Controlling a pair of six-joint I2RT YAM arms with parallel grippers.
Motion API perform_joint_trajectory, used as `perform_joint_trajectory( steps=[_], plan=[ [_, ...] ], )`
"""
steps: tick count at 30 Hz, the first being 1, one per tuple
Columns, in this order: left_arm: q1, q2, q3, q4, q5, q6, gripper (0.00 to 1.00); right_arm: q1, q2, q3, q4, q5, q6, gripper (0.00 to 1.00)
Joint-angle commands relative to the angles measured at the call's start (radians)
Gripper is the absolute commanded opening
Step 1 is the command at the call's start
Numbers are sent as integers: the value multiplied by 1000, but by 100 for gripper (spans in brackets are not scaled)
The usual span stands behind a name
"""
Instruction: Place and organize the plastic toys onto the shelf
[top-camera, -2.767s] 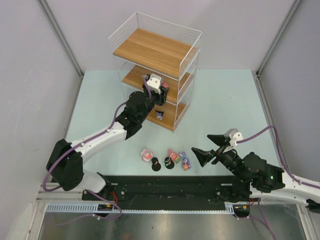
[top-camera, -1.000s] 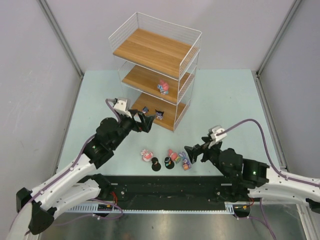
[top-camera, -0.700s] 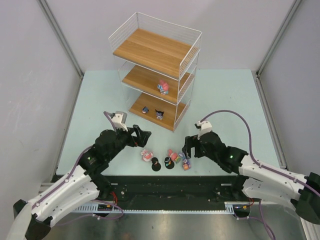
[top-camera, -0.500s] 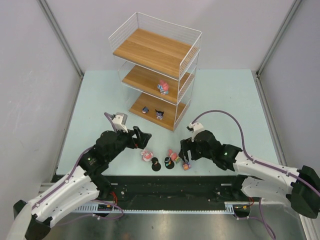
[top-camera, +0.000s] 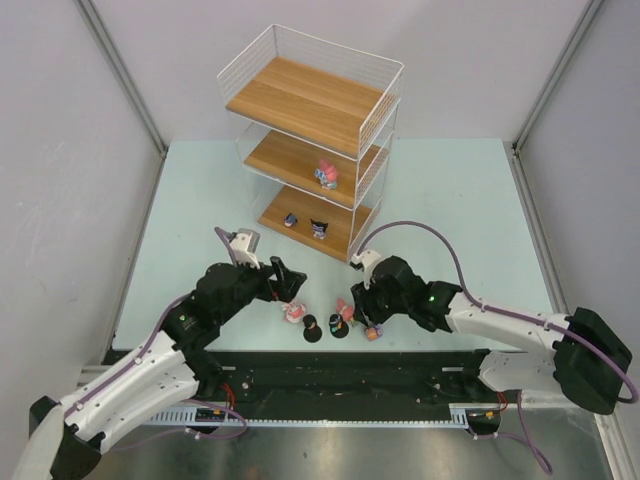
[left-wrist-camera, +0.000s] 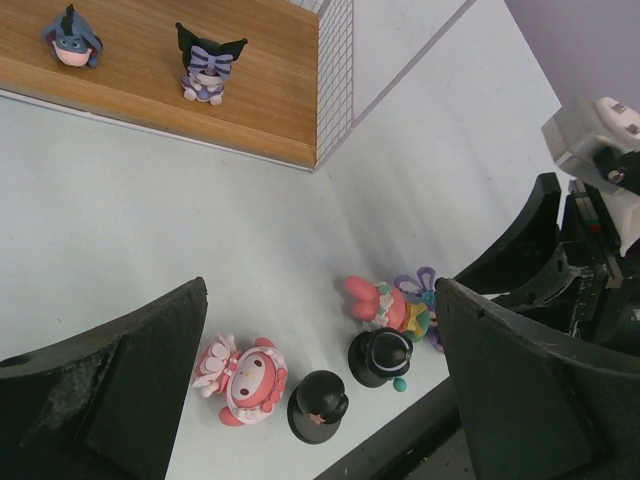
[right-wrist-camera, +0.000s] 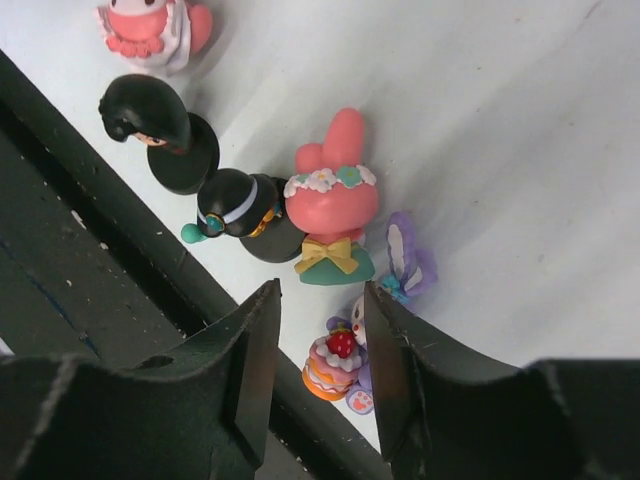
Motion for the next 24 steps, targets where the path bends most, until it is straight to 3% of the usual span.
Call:
perform_joint_trajectory(
  steps=[1,5,24],
  plan=[
    [-6,-21,-4,23,22,-14,100,11,50,46,44,-35,-49,46],
    [-4,-29,-9,19,19,-14,100,14,88,57,52,-37,-62,51],
    [-6,-44,-30,13,24,-20,100,20,251,64,107,-44,-98,56]
  ],
)
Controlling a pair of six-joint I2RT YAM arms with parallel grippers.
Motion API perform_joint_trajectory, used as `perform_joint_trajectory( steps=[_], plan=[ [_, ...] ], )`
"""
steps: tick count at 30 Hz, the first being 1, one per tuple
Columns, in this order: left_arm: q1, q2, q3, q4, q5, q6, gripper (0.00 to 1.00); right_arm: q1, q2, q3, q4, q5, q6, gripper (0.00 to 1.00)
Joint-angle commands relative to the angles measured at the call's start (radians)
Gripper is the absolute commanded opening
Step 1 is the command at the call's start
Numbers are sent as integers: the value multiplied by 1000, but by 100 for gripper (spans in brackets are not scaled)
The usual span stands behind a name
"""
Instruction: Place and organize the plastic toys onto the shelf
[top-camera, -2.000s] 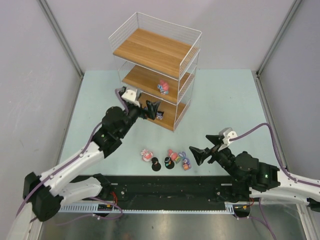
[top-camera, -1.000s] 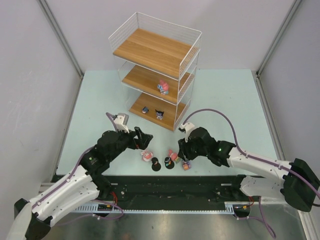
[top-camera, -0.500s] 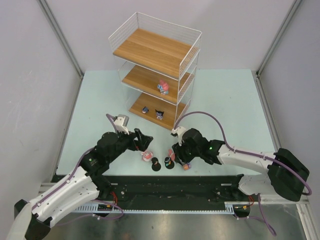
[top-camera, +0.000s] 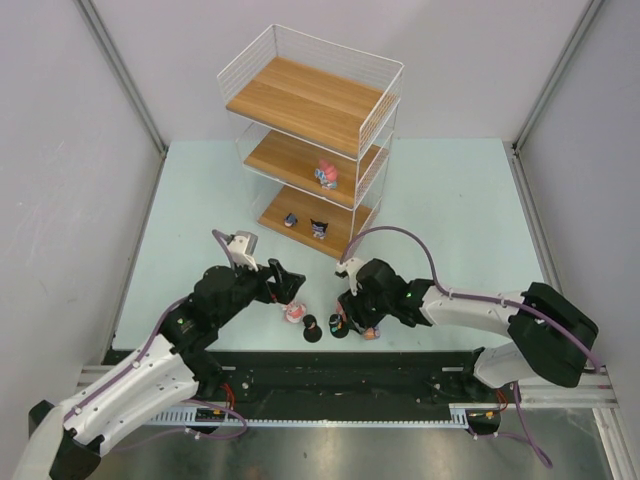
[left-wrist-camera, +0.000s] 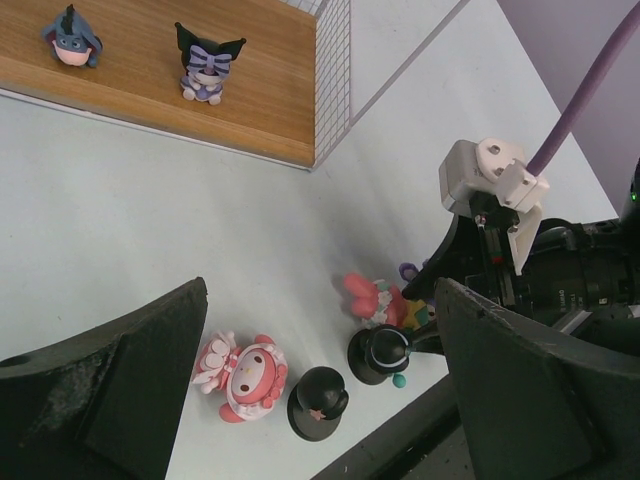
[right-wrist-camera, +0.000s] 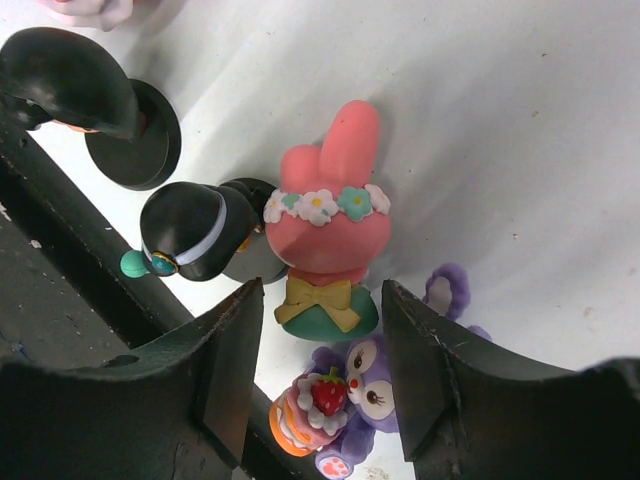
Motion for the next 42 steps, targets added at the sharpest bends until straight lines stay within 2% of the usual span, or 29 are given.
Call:
perform_joint_trajectory(
  steps=[1,3,6,9,10,13,14,23,27,34,42],
  plan=[
    [-5,-7,-8,19,17,-20,100,5,23,39,27,-2,-23,56],
    [-5,-8,-9,20,17,-21,100,8,29,40,27,-2,-26,56],
    [-5,-4,-9,23,19,-21,100,8,41,39,26,-3,-24,47],
    [-5,-4,-14,26,21,-24,100,9,41,40,23,-2,-26,32],
    [-5,-2,-14,28,22,-27,100,8,37,40,21,-3,-26,22],
    [-5,-1,-16,34,25,-29,100,5,17,40,14,-9,-27,2],
    [-6,-2,-17,36,24,-31,100,0,-4,42,-6,-12,-32,0],
    [-5,-46,-17,132,67,-46,100,-58,-291,51,-98,-40,46,0],
    [-3,-74,-46,297,186,-89,100,-76,-438,50,-71,-150,82,0],
    [-3,-68,-129,649,405,-153,100,-96,-522,50,88,-401,178,0],
    [-6,-13,-146,796,513,-188,100,-103,-565,50,234,-525,273,0]
  ],
)
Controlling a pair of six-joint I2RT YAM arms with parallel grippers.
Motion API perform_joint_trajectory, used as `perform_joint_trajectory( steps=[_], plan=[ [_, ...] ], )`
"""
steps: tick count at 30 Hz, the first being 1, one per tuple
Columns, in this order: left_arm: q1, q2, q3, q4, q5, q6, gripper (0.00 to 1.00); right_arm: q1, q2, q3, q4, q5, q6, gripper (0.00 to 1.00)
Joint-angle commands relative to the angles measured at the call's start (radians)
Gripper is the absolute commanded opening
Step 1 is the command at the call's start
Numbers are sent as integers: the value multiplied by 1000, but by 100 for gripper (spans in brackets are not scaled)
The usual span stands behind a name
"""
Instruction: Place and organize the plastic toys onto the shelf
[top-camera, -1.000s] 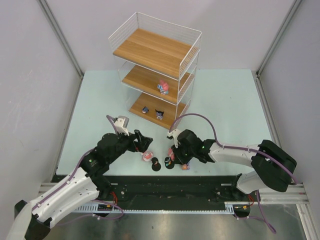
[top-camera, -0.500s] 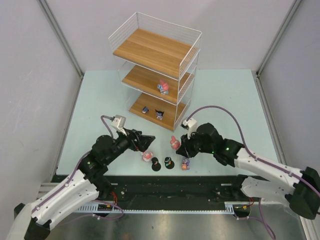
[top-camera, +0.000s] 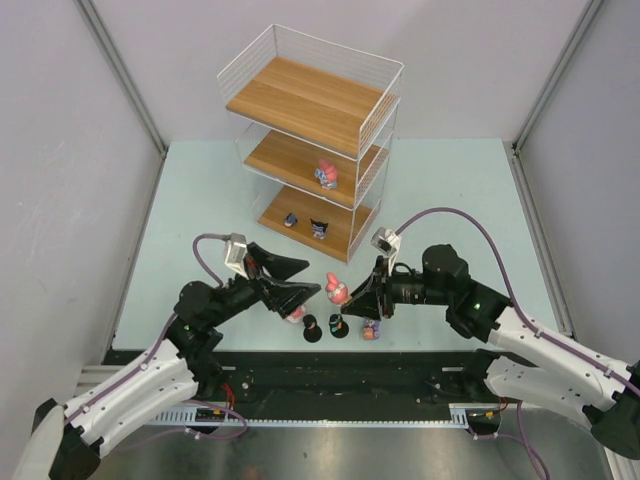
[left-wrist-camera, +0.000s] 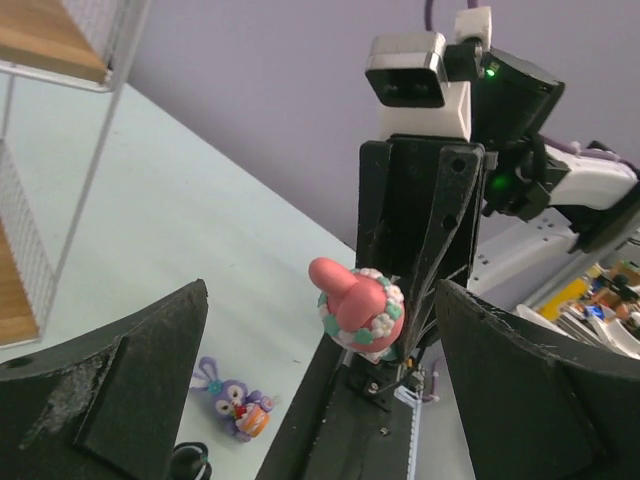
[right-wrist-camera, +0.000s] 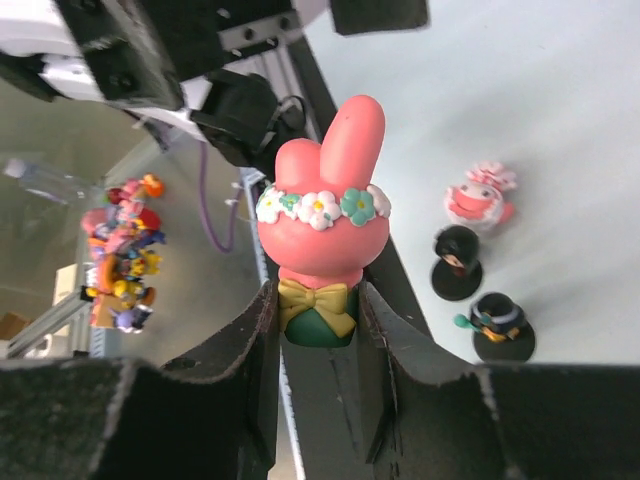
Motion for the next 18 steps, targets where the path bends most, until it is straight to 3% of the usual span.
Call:
perform_joint_trajectory(
  steps=[1,9,18],
  plan=[
    [-4,17,-22,199,105,-50,100,-6,-33,36,151,-115,73,0],
    [-8,114,-78,481,200,-141,100,-14,-37,36,244,-158,128,0],
    [-62,225,-81,629,200,-170,100,-14,-37,35,271,-163,150,0]
  ],
)
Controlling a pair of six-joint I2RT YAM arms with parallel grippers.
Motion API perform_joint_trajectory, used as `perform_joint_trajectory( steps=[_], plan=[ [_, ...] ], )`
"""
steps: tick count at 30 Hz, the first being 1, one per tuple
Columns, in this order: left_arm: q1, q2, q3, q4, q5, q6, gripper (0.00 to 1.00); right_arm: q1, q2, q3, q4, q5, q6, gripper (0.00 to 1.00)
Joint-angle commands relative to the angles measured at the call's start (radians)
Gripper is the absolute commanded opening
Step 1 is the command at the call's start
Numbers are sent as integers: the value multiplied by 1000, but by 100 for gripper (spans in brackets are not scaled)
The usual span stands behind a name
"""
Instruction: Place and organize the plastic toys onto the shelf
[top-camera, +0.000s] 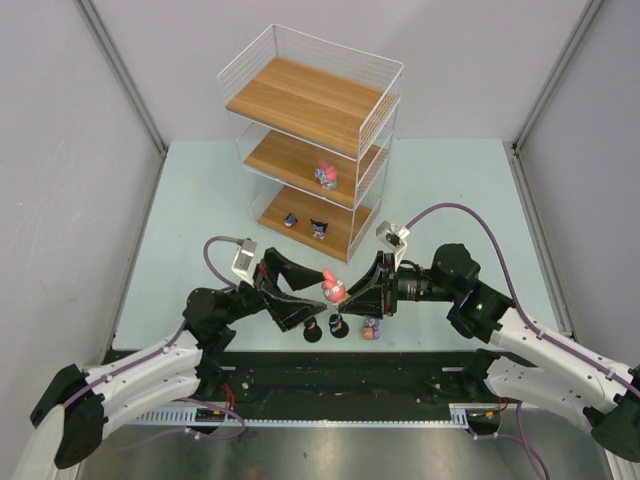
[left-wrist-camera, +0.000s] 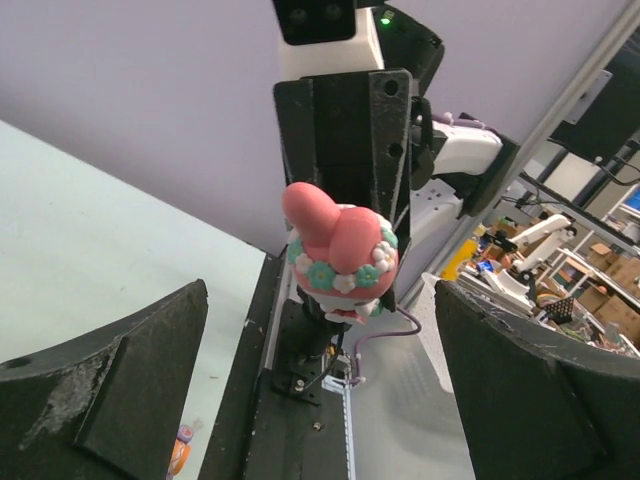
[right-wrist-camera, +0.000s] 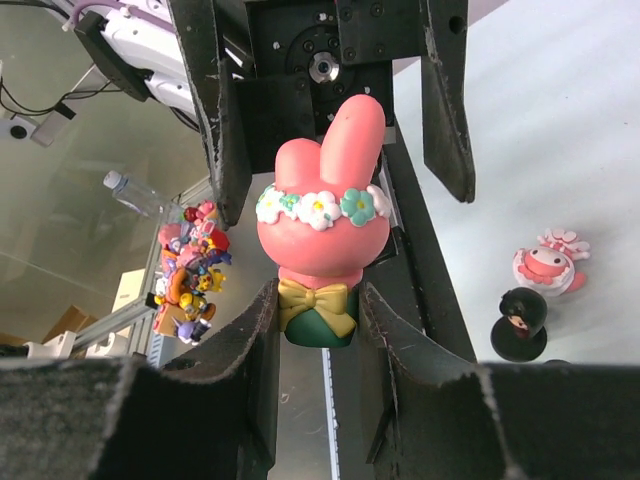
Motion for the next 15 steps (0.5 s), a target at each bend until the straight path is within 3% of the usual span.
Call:
perform_joint_trajectory(
  steps=[1,6,15],
  plan=[
    [-27,34,4,157,21,-32,100,-3,-16,36,70,-26,22,0],
    [-41,87,6,263,16,-61,98,-5,-9,36,71,-26,22,0],
    [-82,180,20,372,18,-86,82,-3,-9,36,80,-23,26,0]
  ],
)
